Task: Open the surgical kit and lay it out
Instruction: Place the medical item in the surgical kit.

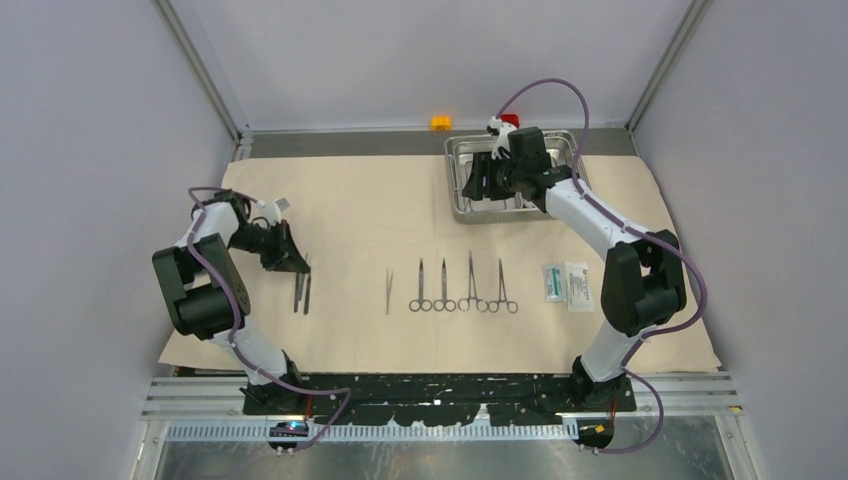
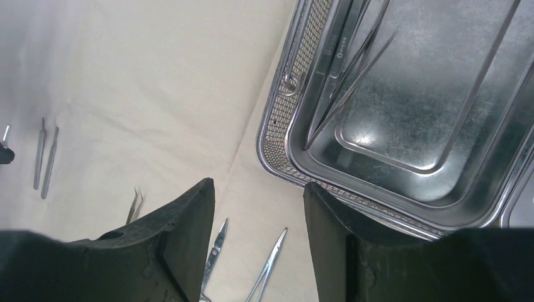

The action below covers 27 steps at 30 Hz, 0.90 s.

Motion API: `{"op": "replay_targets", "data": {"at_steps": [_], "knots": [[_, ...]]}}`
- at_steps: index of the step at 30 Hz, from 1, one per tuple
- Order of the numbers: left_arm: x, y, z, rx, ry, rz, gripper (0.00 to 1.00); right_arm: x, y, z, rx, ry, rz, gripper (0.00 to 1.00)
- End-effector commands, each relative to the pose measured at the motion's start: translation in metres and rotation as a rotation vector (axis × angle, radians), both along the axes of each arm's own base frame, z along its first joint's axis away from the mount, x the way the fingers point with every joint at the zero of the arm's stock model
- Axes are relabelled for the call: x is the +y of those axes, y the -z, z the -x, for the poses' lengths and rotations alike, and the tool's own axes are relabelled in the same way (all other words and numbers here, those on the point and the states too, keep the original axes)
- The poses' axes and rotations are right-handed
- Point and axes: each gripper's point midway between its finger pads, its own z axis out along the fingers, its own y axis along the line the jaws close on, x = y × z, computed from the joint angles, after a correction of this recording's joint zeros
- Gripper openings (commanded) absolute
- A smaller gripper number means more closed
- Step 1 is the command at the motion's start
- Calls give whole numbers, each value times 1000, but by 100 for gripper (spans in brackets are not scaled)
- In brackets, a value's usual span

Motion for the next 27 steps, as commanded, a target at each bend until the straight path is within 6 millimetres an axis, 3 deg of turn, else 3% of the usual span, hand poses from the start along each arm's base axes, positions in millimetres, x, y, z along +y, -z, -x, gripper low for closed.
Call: {"op": "replay_targets", "data": {"at_steps": [1, 11, 20, 27], "knots": [[-8, 3, -10, -3, -8, 34, 0, -1, -24, -7, -70, 21, -40, 59], [19, -5, -17, -15, 23, -89, 0, -4, -22, -6, -76, 27, -32, 59], [45, 25, 1, 105, 31, -168, 0, -3, -16, -5, -65, 17, -34, 59], [55, 33, -1, 109, 21, -201, 0, -6, -14, -4, -58, 14, -35, 59]]}}
